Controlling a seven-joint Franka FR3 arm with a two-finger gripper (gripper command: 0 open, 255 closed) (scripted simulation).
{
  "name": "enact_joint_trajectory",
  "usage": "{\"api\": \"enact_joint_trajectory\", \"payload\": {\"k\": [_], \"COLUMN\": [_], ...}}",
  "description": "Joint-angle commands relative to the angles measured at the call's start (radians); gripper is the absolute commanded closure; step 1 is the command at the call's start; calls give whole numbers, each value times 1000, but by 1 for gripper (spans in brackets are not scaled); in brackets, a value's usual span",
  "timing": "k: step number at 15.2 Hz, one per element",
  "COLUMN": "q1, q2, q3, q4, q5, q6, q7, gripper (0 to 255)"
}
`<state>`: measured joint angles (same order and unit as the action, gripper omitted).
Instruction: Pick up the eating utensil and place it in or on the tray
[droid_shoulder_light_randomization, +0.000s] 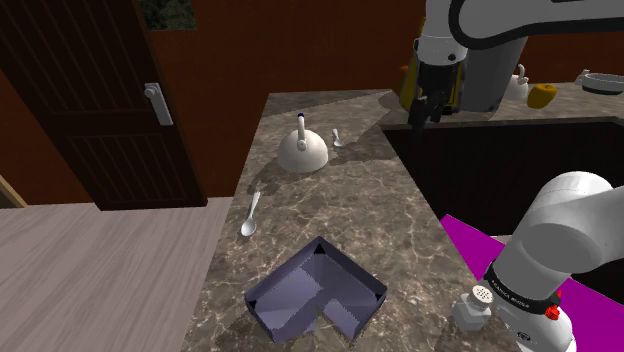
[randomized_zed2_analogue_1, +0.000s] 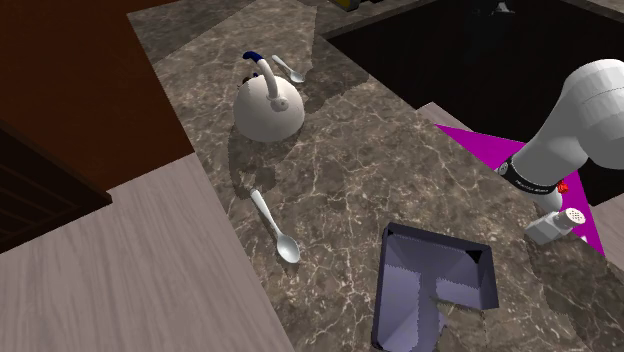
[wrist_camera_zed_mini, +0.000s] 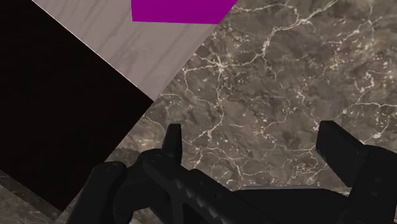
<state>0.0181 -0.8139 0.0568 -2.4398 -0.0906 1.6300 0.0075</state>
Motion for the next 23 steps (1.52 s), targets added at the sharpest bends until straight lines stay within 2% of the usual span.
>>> {"api": "enact_joint_trajectory", "payload": {"k": [1,7,13,18,23], "q1": [0,12,17,14,10], "q2": [0,125,294,461,643], "q3": [0,101,195,265,323], "q4": [0,-3,43,119,226], "q5": [0,113,198,237,241], "q6": [0,108,228,325,411], "q7": [0,198,384,534,684], "gripper": [0,0,0,0,0]}}
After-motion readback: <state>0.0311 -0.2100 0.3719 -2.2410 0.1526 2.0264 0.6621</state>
